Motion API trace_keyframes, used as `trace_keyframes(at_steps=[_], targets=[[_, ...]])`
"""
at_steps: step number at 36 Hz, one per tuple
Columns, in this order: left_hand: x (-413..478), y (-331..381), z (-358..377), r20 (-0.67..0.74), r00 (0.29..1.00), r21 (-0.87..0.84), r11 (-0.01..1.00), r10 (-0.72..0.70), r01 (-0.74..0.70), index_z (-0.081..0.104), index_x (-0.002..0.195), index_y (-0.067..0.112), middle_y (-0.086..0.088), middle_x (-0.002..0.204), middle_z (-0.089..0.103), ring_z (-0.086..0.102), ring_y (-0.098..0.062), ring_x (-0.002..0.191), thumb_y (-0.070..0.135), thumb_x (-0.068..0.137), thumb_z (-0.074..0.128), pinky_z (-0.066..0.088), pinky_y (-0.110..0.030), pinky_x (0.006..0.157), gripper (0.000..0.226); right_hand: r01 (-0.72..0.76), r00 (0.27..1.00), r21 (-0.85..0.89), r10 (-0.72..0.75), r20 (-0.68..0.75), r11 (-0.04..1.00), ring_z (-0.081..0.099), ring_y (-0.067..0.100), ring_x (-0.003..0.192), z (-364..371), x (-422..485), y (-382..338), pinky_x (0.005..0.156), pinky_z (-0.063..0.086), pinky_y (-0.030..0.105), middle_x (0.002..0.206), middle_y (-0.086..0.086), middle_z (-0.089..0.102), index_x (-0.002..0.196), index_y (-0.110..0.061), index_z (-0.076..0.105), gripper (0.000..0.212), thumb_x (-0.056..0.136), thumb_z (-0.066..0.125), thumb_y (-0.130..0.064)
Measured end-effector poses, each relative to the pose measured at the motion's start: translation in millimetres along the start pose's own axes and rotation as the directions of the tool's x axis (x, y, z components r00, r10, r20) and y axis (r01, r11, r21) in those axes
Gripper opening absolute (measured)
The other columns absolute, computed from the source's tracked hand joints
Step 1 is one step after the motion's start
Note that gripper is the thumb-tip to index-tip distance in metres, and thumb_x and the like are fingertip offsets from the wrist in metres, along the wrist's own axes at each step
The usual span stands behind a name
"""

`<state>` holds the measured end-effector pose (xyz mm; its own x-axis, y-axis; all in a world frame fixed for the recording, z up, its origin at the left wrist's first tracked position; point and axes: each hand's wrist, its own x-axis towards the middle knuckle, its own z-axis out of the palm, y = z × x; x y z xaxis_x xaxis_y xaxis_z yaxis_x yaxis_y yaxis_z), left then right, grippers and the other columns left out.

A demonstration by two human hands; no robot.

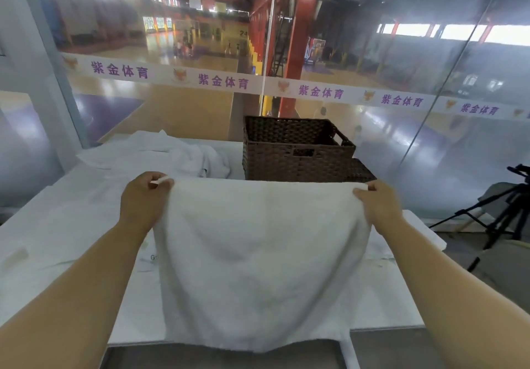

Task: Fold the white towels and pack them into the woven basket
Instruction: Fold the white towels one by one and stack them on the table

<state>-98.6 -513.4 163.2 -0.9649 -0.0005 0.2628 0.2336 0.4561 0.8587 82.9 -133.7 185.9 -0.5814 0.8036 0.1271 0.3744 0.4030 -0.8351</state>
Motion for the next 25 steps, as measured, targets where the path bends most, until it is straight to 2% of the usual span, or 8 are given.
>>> trace_keyframes(at_steps=[2,6,9,13,17,19,22,25], targets=[[0,-7,8,0.024,1.0,0.024,1.0,-0.015,0.014,0.062,0.087,0.023,0.004,0.087,0.059,0.052,-0.019,0.084,0.025,0.087,0.057,0.035,-0.028,0.075,0.005,0.023,1.0,-0.076,-0.023,0.002,0.997,0.045,0.016,0.068,6,0,7,0.06,0.035,0.03,0.071,-0.004,0.05,0.075,-0.014,0.052,0.016,0.085,0.062,-0.021],[-3,-28,24,0.106,0.992,0.089,0.995,-0.065,0.056,0.062,0.085,0.019,-0.002,0.085,0.061,0.054,-0.023,0.083,0.025,0.088,0.06,0.035,-0.029,0.073,0.007,0.039,0.998,-0.238,-0.024,0.064,0.97,0.049,0.018,0.079,22,0,29,0.064,0.035,0.029,0.085,-0.004,0.055,0.094,-0.018,0.056,0.013,0.087,0.062,-0.027],[-7,-48,37,0.165,0.98,0.113,0.989,-0.114,0.096,0.064,0.085,0.017,-0.003,0.084,0.061,0.054,-0.022,0.082,0.024,0.088,0.062,0.033,-0.028,0.072,0.007,0.003,0.995,-0.284,0.024,0.094,0.959,0.051,0.022,0.087,37,4,47,0.074,0.038,0.03,0.092,0.0,0.057,0.101,-0.018,0.058,0.019,0.088,0.062,-0.03],[-6,-71,62,0.19,0.946,0.046,0.965,-0.261,0.257,0.065,0.083,0.016,-0.006,0.078,0.067,0.063,-0.029,0.075,0.019,0.086,0.064,0.05,-0.039,0.076,0.005,-0.068,0.989,-0.237,0.097,0.114,0.969,0.062,0.026,0.079,59,13,66,0.072,0.044,0.03,0.082,0.004,0.067,0.087,-0.015,0.061,0.01,0.087,0.064,-0.025],[5,-87,86,0.204,0.902,-0.055,0.915,-0.382,0.4,0.067,0.081,0.016,-0.009,0.071,0.068,0.065,-0.024,0.065,0.017,0.084,0.067,0.055,-0.045,0.076,0.003,-0.24,0.963,-0.075,0.247,0.107,0.968,0.069,0.024,0.066,81,28,78,0.075,0.058,0.043,0.072,0.008,0.069,0.072,-0.021,0.06,0.015,0.086,0.063,-0.017],[14,-93,96,0.207,0.892,-0.065,0.904,-0.401,0.422,0.069,0.08,0.016,-0.009,0.073,0.07,0.067,-0.023,0.068,0.016,0.082,0.069,0.057,-0.044,0.076,0.002,-0.25,0.961,-0.087,0.258,0.101,0.964,0.069,0.027,0.069,91,40,84,0.079,0.057,0.046,0.068,0.007,0.068,0.067,-0.021,0.061,0.019,0.085,0.062,-0.014],[30,-99,111,0.205,0.872,-0.104,0.876,-0.445,0.471,0.07,0.088,0.007,-0.009,0.077,0.071,0.069,-0.022,0.073,0.012,0.081,0.071,0.058,-0.032,0.075,0.009,-0.271,0.953,-0.11,0.283,0.11,0.956,0.068,0.029,0.074,105,60,91,0.081,0.056,0.047,0.068,0.006,0.068,0.064,-0.021,0.061,0.021,0.083,0.061,-0.012],[47,-102,127,0.207,0.857,-0.124,0.857,-0.471,0.501,0.07,0.08,0.012,-0.013,0.08,0.071,0.07,-0.029,0.082,0.009,0.079,0.072,0.055,-0.037,0.085,0.004,-0.282,0.947,-0.135,0.298,0.119,0.95,0.068,0.027,0.073,118,81,96,0.079,0.056,0.045,0.066,0.003,0.069,0.062,-0.019,0.064,0.022,0.082,0.061,-0.012]])
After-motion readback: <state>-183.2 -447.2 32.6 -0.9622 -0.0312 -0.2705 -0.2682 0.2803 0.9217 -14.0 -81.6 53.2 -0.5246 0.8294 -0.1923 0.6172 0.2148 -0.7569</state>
